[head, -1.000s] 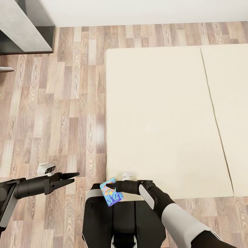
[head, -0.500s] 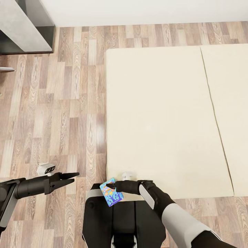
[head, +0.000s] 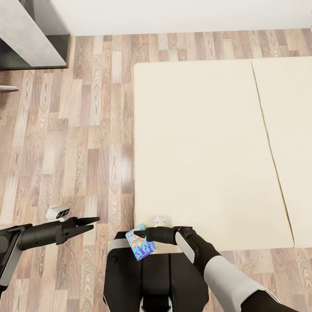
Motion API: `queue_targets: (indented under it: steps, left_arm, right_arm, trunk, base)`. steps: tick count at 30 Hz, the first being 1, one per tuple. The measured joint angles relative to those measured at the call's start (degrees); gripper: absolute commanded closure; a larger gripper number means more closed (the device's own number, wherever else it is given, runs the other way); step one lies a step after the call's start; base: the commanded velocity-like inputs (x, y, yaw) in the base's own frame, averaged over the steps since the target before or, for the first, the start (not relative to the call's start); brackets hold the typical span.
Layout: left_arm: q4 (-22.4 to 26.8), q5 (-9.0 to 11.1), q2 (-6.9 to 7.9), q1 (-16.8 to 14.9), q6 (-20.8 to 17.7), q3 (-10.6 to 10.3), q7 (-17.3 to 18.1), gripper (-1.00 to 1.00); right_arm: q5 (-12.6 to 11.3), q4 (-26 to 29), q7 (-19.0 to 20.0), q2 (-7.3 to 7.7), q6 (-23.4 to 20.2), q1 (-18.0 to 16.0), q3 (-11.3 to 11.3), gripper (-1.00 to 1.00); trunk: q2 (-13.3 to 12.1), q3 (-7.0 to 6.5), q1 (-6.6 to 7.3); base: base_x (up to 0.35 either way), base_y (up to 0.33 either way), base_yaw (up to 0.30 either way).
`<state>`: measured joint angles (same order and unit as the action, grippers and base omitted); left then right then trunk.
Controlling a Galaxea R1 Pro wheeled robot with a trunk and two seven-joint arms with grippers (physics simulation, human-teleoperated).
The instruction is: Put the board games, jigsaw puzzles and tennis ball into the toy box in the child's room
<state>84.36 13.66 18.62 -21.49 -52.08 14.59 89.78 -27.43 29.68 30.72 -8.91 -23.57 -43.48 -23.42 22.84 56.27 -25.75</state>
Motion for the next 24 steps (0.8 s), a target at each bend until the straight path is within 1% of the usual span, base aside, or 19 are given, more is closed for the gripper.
queue_targets:
  steps: [11, 13, 16, 18, 19, 21, 22, 23, 24]
  left_arm:
    - [0.0, 0.0, 0.0, 0.0, 0.0, 0.0, 0.0, -1.0]
    - [0.0, -0.1, 0.0, 0.0, 0.0, 0.0, 0.0, -1.0]
    - [0.0, -0.1, 0.05, 0.0, 0.0, 0.0, 0.0, -1.0]
    - [-0.1, -0.2, 0.11, 0.0, 0.0, 0.1, 0.0, -1.0]
    - [-0.1, -0.2, 0.14, 0.0, 0.0, 0.1, 0.0, -1.0]
    - [-0.1, -0.2, 0.15, 0.0, 0.0, 0.1, 0.0, -1.0]
    - [-0.1, -0.2, 0.16, 0.0, 0.0, 0.1, 0.0, -1.0]
    - [-0.1, -0.2, 0.16, 0.0, 0.0, 0.1, 0.0, -1.0]
    - [-0.1, -0.2, 0.17, 0.0, 0.0, 0.2, 0.0, -1.0]
  right_arm:
    - [-0.2, 0.6, 0.4, 0.37, -0.1, 0.2, 0.1, -1.0]
    - [-0.3, 1.1, 0.5, 0.72, -0.4, 0.4, 0.1, -1.0]
    - [-0.4, 4.2, 0.5, 1.28, -2.0, 1.5, 0.1, -1.0]
    - [-0.5, 8.7, 0.5, 1.95, -4.3, 3.4, 0.1, -1.0]
    - [-0.6, 12.4, 0.3, 2.44, -6.2, 5.1, 0.2, -1.0]
    - [-0.5, 16.8, 0.2, 2.96, -8.1, 6.9, 0.3, -1.0]
    - [-0.5, 21.1, 0.0, 3.46, -10.0, 8.8, 0.5, -1.0]
    - [-0.4, 23.3, 0.0, 3.73, -11.0, 9.7, 0.7, -1.0]
    - [-0.3, 27.3, -0.1, 4.2, -12.5, 11.4, 1.2, -1.0]
  trunk:
    - [0.0, -0.98, 0.0]
    - [0.0, -1.17, 0.0]
    - [0.0, -1.45, 0.0]
    - [0.0, -1.64, 0.0]
    - [0.0, -1.73, 0.01]
    - [0.0, -1.92, 0.01]
    - [0.0, -2.01, 0.01]
    - [0.0, -2.11, 0.0]
    - [0.0, -2.2, 0.01]
  base:
    - [0.0, 0.0, 0.0]
    - [0.0, 0.0, 0.0]
    - [0.0, 0.0, 0.0]
    - [0.0, 0.0, 0.0]
    - [0.0, 0.0, 0.0]
    - [0.0, 0.0, 0.0]
    - [0.0, 0.0, 0.0]
    - [0.0, 0.0, 0.0]
    - [0.0, 0.0, 0.0]
